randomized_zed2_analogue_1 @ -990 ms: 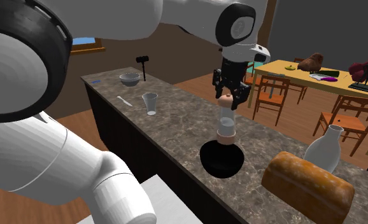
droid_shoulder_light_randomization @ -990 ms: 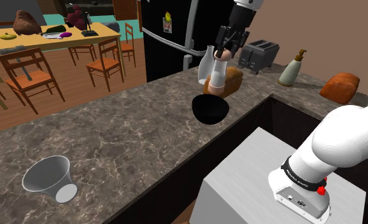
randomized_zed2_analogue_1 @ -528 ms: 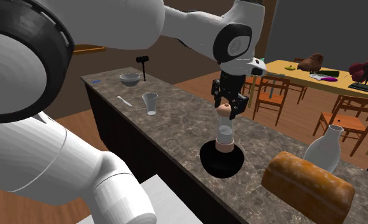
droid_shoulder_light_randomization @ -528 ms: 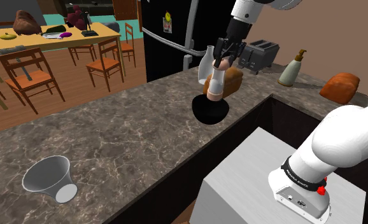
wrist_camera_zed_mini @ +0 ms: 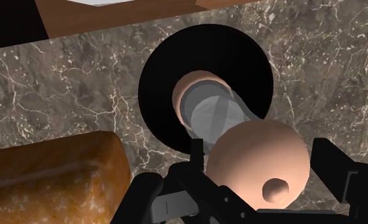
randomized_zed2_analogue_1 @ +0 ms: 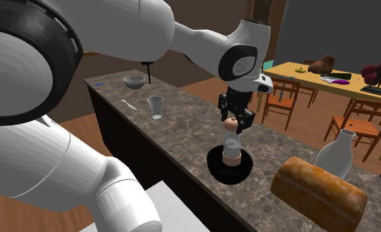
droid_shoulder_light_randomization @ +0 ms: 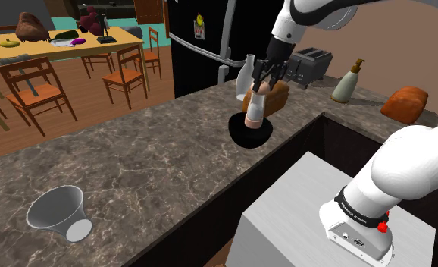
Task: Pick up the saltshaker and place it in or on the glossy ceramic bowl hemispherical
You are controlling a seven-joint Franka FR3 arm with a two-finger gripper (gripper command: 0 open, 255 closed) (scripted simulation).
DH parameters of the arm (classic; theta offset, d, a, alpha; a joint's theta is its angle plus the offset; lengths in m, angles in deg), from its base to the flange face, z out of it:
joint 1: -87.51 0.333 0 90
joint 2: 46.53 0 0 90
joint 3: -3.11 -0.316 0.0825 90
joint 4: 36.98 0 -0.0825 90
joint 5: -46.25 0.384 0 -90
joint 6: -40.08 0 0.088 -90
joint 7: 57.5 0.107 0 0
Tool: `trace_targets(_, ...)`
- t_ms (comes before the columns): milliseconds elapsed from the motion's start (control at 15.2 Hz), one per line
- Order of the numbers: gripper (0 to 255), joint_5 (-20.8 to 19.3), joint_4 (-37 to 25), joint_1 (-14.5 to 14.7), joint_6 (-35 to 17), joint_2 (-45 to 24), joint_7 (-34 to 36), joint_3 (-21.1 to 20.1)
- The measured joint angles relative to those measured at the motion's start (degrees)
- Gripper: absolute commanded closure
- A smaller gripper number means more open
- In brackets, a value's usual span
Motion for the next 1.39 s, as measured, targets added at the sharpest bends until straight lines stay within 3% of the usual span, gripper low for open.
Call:
trace_targets(396, 255, 0.1, 0.4, 0.0, -0.6, -0.2, -0.1, 0.0)
trace_targets(462, 0, 0.1, 0.4, 0.0, -0.6, -0.2, -0.1, 0.0)
trace_targets(858, 0, 0.1, 0.4, 0.0, -0.6, -0.2, -0.1, 0.0)
trace_targets(1122, 0, -0.6, -4.2, -0.4, 5.3, 1.2, 0.2, 0.6)
trace_targets(1386, 0, -0.8, -5.4, -0.5, 6.8, 1.4, 0.2, 0.8)
